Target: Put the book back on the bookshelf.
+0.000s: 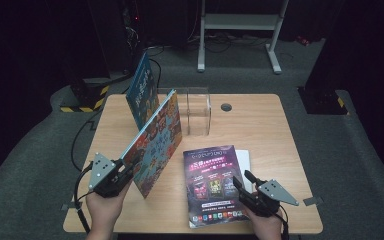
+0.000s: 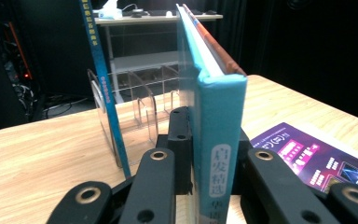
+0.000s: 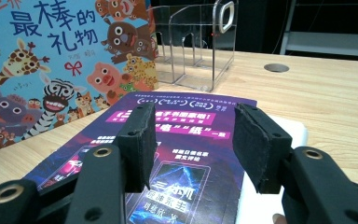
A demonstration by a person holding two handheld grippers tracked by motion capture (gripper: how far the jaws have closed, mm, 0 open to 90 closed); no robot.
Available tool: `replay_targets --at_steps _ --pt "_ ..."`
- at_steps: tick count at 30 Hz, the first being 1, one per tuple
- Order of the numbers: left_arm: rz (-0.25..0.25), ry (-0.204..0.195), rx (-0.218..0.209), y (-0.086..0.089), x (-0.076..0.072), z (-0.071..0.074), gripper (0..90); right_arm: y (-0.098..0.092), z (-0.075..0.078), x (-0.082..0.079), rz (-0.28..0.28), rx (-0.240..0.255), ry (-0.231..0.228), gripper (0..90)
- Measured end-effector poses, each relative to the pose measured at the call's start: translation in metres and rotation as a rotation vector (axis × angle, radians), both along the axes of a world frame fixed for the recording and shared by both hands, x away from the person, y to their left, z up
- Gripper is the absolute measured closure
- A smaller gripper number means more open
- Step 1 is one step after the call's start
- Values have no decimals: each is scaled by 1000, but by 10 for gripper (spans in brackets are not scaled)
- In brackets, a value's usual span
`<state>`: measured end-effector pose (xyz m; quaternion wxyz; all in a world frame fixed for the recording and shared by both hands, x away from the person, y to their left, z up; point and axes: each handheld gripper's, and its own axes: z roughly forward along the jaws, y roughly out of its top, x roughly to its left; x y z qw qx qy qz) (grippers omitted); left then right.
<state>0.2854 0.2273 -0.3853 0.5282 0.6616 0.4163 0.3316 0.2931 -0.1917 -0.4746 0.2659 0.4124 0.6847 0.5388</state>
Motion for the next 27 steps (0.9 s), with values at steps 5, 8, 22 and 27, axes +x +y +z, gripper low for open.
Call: replay_targets --at_steps 5,8,22,27 --pt "-10 -13 -51 2 1 2 764 -1 1 0 -1 2 -3 489" --pt "-16 -20 -47 1 2 2 765 0 0 0 0 -1 0 489" --pt "-18 -17 -48 -13 13 1 759 6 -3 1 24 -17 4 484" --pt "-17 -10 -51 -14 18 0 760 7 -3 1 25 -20 7 480"
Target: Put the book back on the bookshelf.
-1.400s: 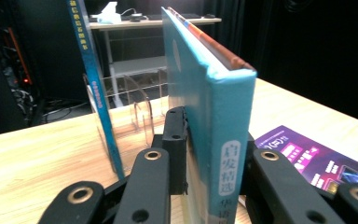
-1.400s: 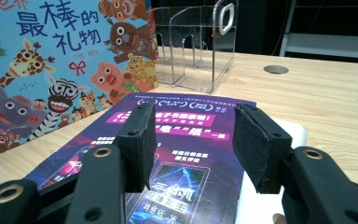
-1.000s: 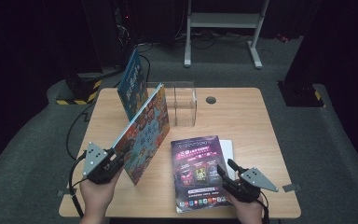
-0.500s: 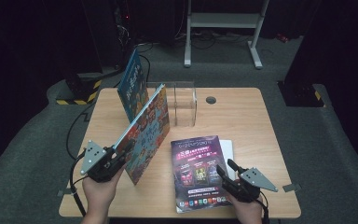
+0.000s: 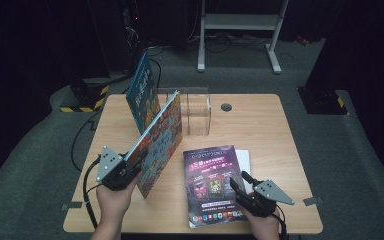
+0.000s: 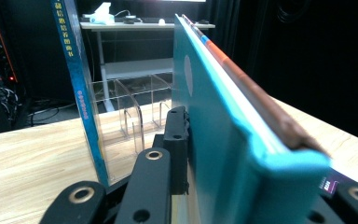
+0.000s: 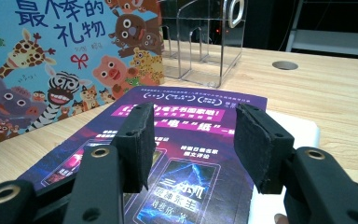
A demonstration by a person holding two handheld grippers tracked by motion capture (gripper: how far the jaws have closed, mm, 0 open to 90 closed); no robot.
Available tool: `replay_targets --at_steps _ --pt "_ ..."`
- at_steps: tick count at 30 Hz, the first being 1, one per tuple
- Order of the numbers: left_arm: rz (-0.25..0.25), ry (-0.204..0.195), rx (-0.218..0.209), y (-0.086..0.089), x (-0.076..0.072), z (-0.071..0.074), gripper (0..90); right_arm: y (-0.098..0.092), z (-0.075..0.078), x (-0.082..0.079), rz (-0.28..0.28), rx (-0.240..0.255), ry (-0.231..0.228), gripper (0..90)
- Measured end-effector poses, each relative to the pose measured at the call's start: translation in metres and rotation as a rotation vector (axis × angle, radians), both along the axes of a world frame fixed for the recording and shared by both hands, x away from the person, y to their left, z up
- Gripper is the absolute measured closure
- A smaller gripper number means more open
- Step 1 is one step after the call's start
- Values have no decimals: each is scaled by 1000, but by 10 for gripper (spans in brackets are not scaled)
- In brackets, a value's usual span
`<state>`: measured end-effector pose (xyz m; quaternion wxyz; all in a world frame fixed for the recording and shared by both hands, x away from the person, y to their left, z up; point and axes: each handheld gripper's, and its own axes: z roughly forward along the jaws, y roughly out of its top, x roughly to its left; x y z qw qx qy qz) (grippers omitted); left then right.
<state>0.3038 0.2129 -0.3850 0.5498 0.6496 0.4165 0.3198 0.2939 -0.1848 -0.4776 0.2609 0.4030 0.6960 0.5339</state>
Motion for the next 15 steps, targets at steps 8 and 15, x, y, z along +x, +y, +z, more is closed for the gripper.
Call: replay_targets --at_steps 8,15 --pt "-4 2 0 -4 9 -4 750 1 0 0 4 -8 0 477" --pt "19 -34 30 -7 8 -6 777 1 -1 1 2 -10 4 476"
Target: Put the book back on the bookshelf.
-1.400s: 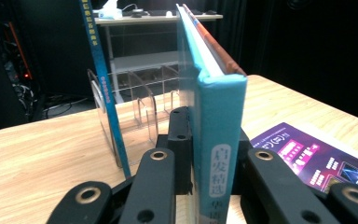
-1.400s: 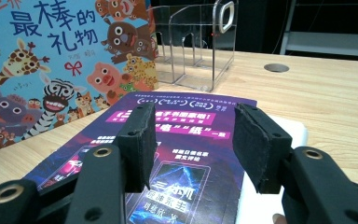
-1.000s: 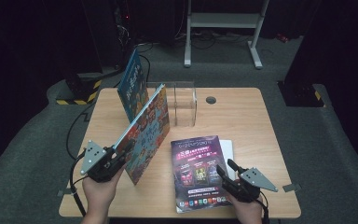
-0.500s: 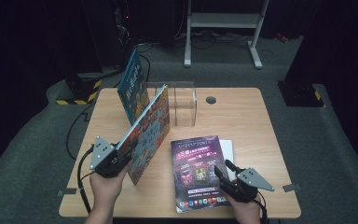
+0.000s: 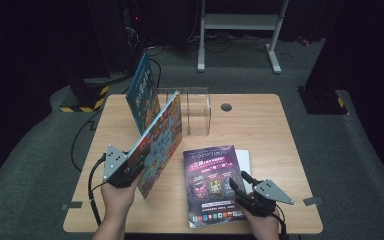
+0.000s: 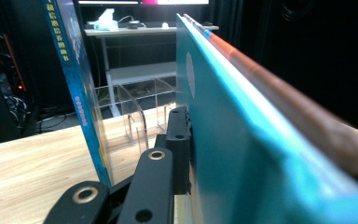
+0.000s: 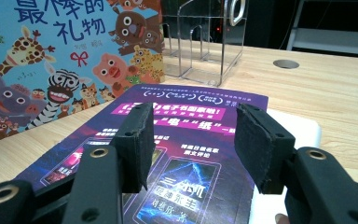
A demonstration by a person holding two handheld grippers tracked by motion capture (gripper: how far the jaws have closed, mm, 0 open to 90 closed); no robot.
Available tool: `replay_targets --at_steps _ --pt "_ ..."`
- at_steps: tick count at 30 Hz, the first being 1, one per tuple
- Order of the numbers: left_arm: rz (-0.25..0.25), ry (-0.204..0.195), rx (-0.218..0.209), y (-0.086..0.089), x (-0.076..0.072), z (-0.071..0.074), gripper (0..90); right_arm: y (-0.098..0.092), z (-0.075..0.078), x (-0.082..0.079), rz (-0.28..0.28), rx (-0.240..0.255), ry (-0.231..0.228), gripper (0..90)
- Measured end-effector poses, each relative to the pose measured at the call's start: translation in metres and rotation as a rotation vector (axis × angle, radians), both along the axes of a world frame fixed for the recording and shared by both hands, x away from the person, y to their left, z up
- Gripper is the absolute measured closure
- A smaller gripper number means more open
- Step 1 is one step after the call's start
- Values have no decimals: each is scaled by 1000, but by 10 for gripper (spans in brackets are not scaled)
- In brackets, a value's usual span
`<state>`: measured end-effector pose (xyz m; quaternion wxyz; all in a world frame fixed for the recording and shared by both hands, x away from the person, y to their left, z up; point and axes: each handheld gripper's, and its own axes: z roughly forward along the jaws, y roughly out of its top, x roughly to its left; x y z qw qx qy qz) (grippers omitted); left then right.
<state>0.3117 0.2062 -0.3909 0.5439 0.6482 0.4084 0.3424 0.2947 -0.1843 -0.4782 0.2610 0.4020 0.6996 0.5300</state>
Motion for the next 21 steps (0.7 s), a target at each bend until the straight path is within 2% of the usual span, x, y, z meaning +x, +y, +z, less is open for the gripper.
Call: replay_targets --at_steps 7,10,15,18,21 --pt "-10 -5 8 -1 0 0 775 0 0 1 3 0 6 471" --pt "-14 -3 -2 -1 0 0 774 0 1 2 5 -8 8 466" --pt "-12 -1 -3 0 1 0 769 2 2 2 1 -45 -5 460" --pt "-20 -3 0 0 1 0 769 1 2 4 -5 -59 2 458" --pt "-6 -17 7 -2 0 -1 781 -2 4 8 -15 -66 10 458"
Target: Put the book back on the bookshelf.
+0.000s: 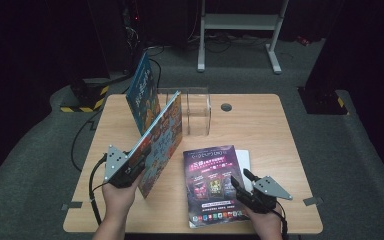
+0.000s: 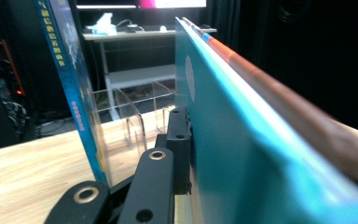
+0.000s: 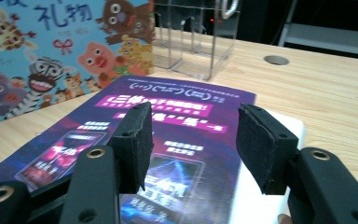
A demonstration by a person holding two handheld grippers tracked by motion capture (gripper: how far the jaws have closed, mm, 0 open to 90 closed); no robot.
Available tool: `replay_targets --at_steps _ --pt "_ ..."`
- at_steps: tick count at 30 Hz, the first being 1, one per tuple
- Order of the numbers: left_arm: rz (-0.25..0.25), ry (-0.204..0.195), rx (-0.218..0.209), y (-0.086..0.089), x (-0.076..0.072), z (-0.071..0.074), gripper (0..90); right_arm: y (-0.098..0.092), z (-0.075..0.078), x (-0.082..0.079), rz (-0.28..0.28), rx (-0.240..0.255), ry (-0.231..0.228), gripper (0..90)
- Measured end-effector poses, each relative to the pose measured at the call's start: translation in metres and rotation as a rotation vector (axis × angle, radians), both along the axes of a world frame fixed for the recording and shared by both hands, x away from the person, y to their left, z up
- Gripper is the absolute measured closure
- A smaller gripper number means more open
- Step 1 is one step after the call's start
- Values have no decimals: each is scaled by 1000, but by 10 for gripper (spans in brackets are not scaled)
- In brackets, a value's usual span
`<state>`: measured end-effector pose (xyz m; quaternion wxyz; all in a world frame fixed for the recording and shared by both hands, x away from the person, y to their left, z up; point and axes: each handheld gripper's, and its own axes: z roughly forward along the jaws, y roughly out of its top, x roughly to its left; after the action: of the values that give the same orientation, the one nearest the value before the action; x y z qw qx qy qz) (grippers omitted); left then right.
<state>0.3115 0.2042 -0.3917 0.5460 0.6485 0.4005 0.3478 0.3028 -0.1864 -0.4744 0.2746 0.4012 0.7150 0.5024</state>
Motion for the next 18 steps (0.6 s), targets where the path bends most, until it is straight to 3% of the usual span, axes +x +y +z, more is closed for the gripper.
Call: replay_targets --at_steps 4,7,14,18 --pt "7 1 4 0 0 0 785 -8 4 5 -33 5 10 459" --pt "25 0 -2 0 0 0 796 -18 3 9 -54 -38 15 459" --pt "29 -5 -27 2 0 -2 798 -52 -10 17 -145 -107 46 462" --pt "29 1 -22 3 0 -1 799 -65 -19 23 -176 -103 71 461"
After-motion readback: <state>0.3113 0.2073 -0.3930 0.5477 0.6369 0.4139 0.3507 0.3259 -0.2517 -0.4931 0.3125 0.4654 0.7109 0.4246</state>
